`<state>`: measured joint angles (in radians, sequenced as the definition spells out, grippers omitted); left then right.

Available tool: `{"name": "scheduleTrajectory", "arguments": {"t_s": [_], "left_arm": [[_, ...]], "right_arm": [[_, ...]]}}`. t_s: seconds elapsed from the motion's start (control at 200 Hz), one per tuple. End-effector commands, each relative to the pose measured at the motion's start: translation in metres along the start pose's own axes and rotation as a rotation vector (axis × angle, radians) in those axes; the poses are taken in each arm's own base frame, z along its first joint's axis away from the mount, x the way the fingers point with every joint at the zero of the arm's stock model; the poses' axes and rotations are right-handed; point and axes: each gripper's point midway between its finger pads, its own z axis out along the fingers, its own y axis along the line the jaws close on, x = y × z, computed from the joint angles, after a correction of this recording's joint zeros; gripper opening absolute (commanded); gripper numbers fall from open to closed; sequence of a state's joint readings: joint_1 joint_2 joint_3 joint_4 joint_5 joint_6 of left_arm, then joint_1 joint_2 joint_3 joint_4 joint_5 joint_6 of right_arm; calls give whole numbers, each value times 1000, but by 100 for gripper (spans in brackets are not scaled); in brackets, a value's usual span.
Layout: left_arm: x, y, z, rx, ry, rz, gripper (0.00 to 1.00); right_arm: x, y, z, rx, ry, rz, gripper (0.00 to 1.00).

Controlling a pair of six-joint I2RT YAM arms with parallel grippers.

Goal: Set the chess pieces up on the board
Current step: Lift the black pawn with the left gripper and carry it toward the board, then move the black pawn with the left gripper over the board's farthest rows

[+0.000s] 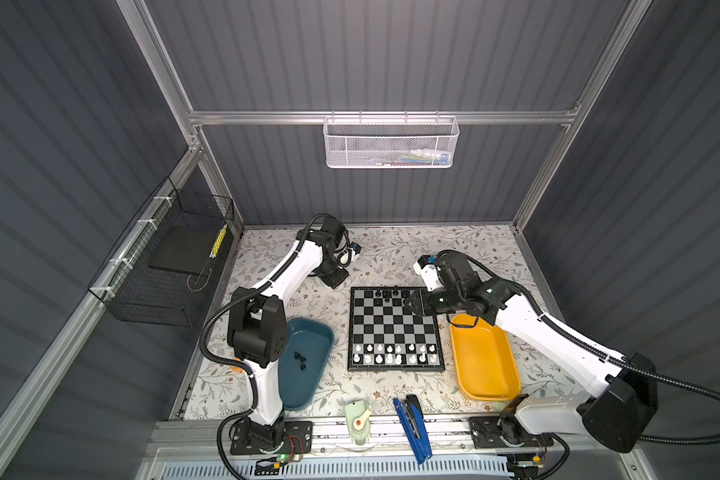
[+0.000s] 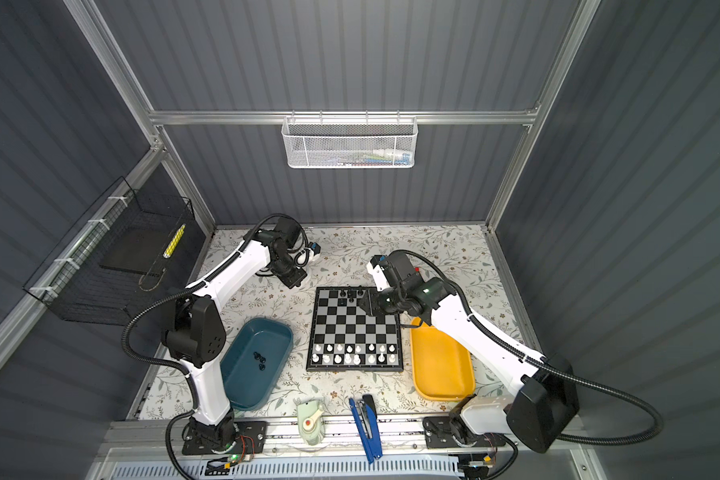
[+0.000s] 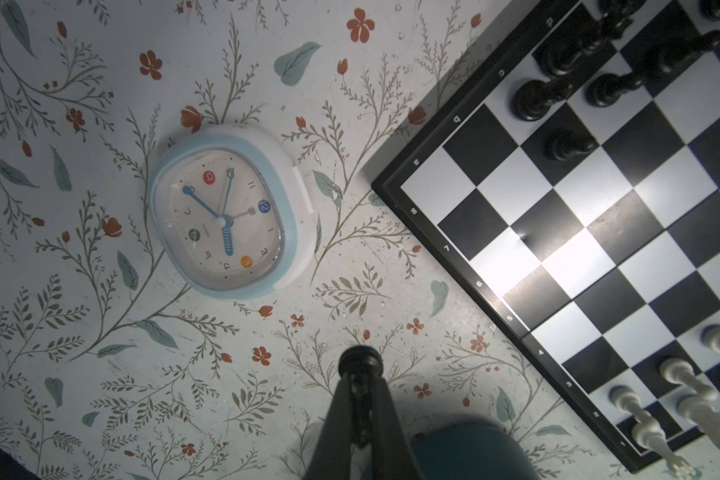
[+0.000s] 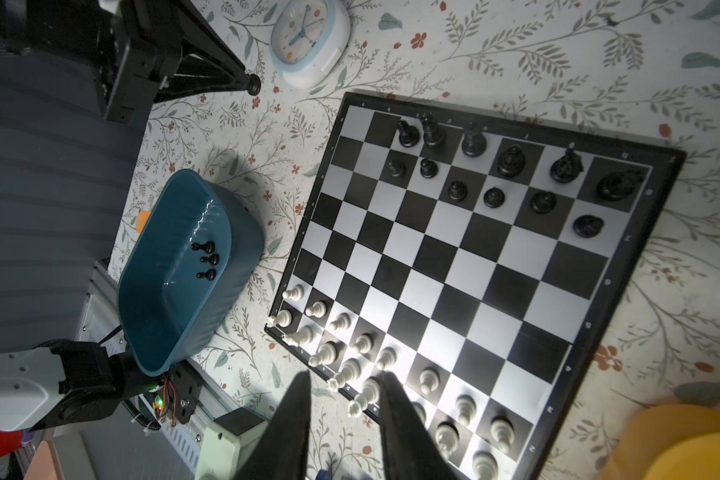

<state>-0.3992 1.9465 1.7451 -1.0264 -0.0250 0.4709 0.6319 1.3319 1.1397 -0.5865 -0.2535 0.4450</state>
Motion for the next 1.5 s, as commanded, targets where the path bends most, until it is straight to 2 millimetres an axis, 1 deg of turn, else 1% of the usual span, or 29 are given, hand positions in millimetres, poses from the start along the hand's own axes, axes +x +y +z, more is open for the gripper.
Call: {"name": "scheduleTrajectory", "arguments": {"t_s": [0.0, 0.19, 0.355, 0.68, 0.82, 0.986, 1.046, 1.056, 1.086, 1.296, 1.496], "left_arm": [[-10, -2, 2, 17, -19, 17, 4], [-19, -7, 6, 32, -31, 23, 4], [-33, -17, 10, 39, -40, 55, 4], [-58, -38, 25, 62, -49, 119, 4], [-64, -46, 31, 70, -47, 138, 4], [-63, -53, 41, 93, -32, 139, 4], [-63, -54, 44, 100, -27, 133, 4], [-68, -53, 44, 93, -47, 135, 4], [-70, -53, 45, 92, -54, 135, 4], [-75, -55, 60, 91, -47, 140, 4], [-79, -58, 68, 97, -38, 144, 4]], "right_arm": [[2, -4, -1, 16, -15, 4, 31], [4, -8, 0, 32, -16, 12, 31], [6, -13, -3, 44, -37, 27, 31], [14, -19, -9, 61, -51, 43, 31], [18, -21, -11, 64, -53, 52, 31], [21, -25, -11, 74, -56, 55, 31], [22, -25, -11, 75, -53, 54, 31], [22, -24, -11, 74, -54, 53, 31], [22, -24, -11, 72, -53, 54, 31], [22, -24, -10, 75, -46, 47, 31], [23, -25, -11, 79, -43, 48, 31]]}}
